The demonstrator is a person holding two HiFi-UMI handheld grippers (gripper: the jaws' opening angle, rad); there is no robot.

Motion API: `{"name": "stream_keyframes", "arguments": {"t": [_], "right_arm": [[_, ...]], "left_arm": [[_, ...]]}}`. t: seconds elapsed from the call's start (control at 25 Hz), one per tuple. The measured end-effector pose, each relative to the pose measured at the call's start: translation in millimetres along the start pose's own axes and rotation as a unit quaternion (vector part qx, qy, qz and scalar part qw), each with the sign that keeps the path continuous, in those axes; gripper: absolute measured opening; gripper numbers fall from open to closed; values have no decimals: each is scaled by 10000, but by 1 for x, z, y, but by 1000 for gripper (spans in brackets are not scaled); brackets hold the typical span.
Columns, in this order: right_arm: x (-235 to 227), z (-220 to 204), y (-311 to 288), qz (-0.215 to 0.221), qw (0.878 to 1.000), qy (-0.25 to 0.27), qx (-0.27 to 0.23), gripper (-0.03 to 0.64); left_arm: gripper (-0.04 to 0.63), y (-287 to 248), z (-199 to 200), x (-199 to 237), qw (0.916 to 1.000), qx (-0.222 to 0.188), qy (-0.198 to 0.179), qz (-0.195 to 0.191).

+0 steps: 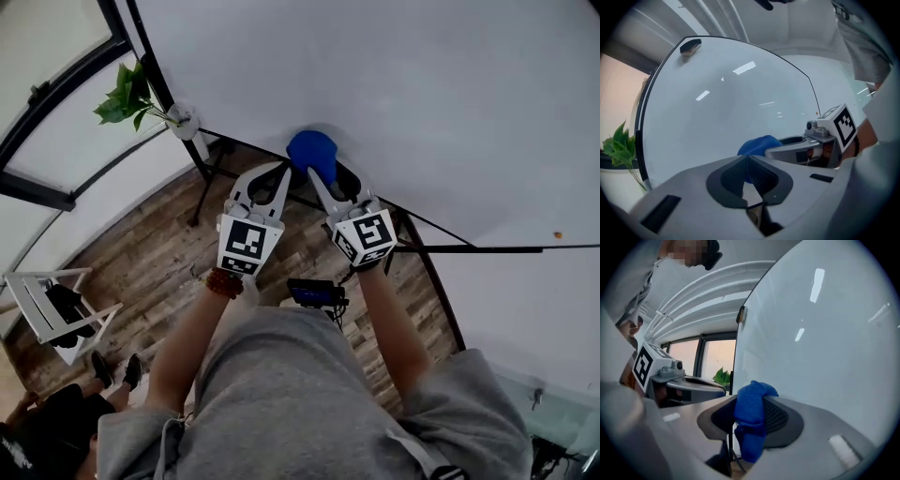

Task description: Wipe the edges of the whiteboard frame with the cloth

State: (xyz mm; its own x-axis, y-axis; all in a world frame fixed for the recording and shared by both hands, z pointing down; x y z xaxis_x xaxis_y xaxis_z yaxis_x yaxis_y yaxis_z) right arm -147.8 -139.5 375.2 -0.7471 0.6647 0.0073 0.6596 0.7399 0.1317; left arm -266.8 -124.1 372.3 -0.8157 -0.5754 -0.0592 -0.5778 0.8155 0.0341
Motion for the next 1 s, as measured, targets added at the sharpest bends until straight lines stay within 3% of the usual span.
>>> {"name": "stream_keyframes", "arguments": {"t": [0.28, 0.48, 0.68, 1.0], "right_arm": [[-17, 82, 78, -264, 9950, 729, -628, 158], [-28, 115, 139, -492, 9917, 772, -903, 158], [-44, 127, 198, -891, 9887, 334, -1161, 158], [-47, 114, 254, -1144, 9870, 655, -920, 158]], "left_arm": [[11, -21, 56, -70, 9979, -583, -239, 121], [11, -20, 85, -125, 9939, -921, -448, 403], [11, -11, 92, -171, 9918, -1000, -528, 594], [11, -5, 86, -215, 9925, -870, -412, 751]]}}
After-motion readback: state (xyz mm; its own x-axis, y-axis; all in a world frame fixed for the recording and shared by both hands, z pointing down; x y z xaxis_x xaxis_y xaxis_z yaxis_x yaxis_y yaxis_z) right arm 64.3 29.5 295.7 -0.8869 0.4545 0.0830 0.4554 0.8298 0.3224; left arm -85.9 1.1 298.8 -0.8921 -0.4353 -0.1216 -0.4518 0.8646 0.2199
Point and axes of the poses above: the fingertips, and each gripper's own axes: y backward along the fingers, x to its left, z out of its top, the point moved 5 cm from there along y, backward along the fingers, and after that the axes turned 10 degrees about -x, right-handed, at the moved point
